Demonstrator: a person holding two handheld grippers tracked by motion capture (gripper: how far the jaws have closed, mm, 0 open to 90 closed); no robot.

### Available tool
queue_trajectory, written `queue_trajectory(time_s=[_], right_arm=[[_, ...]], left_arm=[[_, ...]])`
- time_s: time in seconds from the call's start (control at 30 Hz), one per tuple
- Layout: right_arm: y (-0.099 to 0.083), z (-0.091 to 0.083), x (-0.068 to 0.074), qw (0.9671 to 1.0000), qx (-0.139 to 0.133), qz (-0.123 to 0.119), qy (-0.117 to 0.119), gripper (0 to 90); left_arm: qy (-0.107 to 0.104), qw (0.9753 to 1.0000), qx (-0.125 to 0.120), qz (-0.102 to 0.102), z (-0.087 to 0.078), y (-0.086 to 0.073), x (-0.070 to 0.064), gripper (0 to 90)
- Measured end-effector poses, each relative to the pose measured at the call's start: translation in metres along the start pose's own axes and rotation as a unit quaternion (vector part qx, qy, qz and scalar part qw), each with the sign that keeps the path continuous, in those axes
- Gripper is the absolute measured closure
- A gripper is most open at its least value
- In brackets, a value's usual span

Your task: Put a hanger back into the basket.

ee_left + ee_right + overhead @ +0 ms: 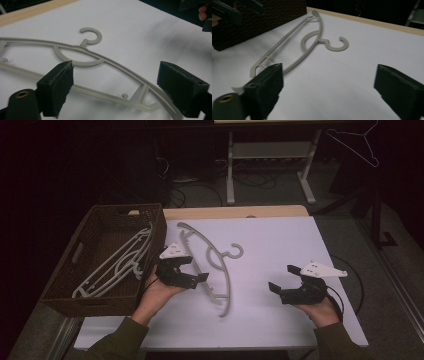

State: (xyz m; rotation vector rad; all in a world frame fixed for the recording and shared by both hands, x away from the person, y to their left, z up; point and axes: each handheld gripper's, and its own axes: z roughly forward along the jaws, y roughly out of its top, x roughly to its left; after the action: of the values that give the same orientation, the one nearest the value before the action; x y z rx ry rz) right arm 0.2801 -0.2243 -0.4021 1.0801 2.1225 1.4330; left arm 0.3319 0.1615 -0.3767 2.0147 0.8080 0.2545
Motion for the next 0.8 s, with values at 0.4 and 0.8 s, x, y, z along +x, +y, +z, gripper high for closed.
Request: queue_trajectory(time_s=[0.4,0.8], right_arm=[[0.008,0.038,0.012,0.9979,0.046,-0.007,0.046,55.0],[0.007,0.093,0.018,0.9912,0.106,-0.017,0.077,89.5]], left_arm=[[0.068,0.9962,0.054,-0.007,0.023,-0.015,0.010,77.1],[0.130,0.9862,0.100,-0.022,0.041,-0.024,0.024,90.0]])
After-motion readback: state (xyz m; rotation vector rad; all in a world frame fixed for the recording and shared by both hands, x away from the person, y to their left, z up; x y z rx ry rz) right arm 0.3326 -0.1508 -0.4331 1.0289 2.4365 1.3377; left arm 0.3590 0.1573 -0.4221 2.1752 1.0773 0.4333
